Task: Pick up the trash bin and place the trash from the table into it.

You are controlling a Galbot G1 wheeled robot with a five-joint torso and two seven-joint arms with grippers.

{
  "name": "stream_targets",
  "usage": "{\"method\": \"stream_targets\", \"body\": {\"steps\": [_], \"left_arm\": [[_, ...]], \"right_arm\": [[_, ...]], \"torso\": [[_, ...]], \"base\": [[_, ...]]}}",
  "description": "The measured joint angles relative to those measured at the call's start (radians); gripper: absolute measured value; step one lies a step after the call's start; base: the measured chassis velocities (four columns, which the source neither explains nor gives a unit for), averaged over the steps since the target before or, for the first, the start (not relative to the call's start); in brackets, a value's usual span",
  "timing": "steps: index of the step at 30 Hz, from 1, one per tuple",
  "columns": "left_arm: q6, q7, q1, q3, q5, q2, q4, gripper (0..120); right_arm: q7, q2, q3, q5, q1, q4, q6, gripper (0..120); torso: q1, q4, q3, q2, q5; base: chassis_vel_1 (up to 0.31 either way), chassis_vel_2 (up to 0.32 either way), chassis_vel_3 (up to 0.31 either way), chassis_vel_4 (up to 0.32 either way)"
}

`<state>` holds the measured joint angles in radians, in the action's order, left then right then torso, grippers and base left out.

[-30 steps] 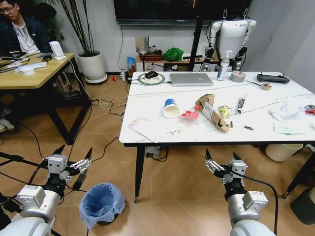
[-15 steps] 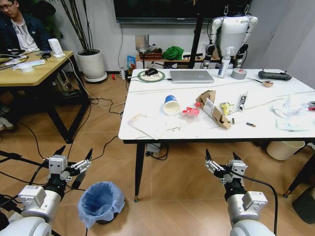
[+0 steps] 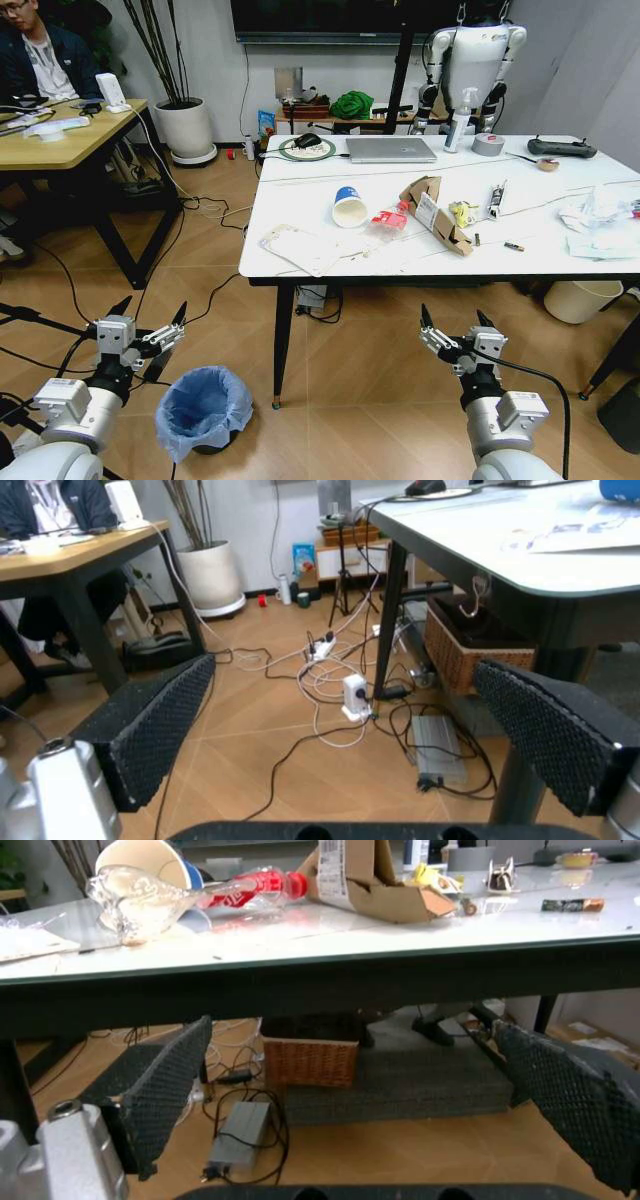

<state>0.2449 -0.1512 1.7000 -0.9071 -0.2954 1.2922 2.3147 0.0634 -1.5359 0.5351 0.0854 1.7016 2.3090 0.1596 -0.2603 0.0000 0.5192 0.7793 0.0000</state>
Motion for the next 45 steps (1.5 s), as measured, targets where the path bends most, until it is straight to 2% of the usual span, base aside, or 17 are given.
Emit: {"method": "stream_targets", "body": {"steps": [5, 45], "left_arm": [[0.005, 0.002, 0.009, 0.007, 0.001, 0.002, 0.017, 100], [0.018, 0.005, 0.001, 0.007, 0.003, -0.018, 0.017, 100]], "right_arm": [[-0.002, 0.003, -0.005, 0.0, 0.01, 0.002, -0.006, 100], [-0.003, 0.025, -0.021, 0.018, 0.017, -0.012, -0.047, 100]], "torso": [[0.013, 0.0, -0.021, -0.034, 0.0001], [0.08, 0.0, -0.12, -0.2, 0.0]], "base": [[0.0, 0.0, 0.0, 0.0], [0.0, 0.0, 0.0, 0.0]]}}
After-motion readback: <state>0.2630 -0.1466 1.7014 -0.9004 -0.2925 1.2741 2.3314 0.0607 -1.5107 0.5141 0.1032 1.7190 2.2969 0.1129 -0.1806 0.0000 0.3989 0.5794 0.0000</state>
